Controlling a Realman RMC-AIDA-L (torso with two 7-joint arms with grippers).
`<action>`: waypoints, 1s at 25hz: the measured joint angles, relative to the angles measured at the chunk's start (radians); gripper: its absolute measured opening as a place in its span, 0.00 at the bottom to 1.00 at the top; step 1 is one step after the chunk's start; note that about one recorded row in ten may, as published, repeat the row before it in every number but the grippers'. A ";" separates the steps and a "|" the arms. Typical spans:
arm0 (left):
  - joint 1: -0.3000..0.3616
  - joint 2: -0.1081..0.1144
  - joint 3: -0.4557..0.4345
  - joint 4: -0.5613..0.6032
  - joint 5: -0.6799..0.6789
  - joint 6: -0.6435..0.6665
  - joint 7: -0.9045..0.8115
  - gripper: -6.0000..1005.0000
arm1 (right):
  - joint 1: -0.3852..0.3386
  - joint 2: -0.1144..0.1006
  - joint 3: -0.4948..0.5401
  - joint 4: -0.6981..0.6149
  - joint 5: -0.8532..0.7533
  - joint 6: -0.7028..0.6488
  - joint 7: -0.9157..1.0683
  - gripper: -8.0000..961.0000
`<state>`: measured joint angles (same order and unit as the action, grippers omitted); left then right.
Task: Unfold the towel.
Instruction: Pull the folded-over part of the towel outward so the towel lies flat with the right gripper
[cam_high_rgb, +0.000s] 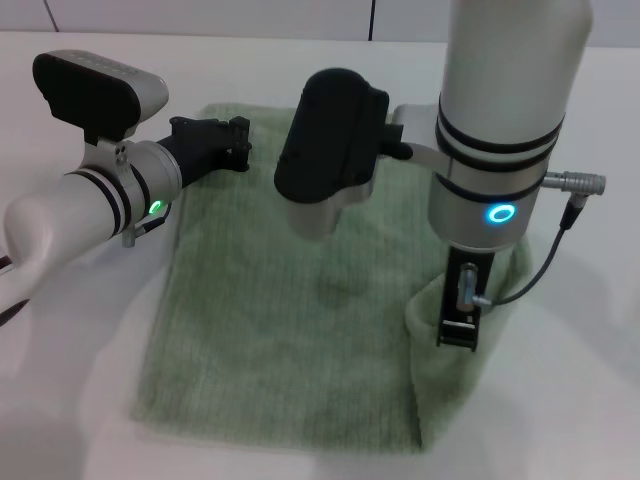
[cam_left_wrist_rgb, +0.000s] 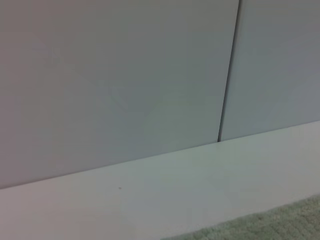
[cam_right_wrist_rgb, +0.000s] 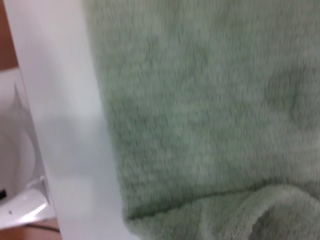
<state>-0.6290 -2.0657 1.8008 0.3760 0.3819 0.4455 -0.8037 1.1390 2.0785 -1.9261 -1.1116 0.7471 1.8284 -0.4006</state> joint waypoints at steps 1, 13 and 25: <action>0.000 0.000 0.000 0.000 0.000 0.000 0.000 0.00 | 0.006 0.000 -0.010 0.011 0.000 0.002 0.000 0.08; 0.002 0.003 0.000 0.000 0.000 -0.001 0.003 0.00 | 0.067 0.005 -0.142 0.125 0.029 0.045 -0.002 0.12; 0.005 0.004 0.000 0.000 0.000 -0.001 0.003 0.00 | 0.103 0.009 -0.253 0.144 0.083 0.045 -0.001 0.15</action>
<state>-0.6242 -2.0617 1.8008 0.3758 0.3819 0.4447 -0.8006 1.2421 2.0874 -2.1787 -0.9676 0.8297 1.8734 -0.4020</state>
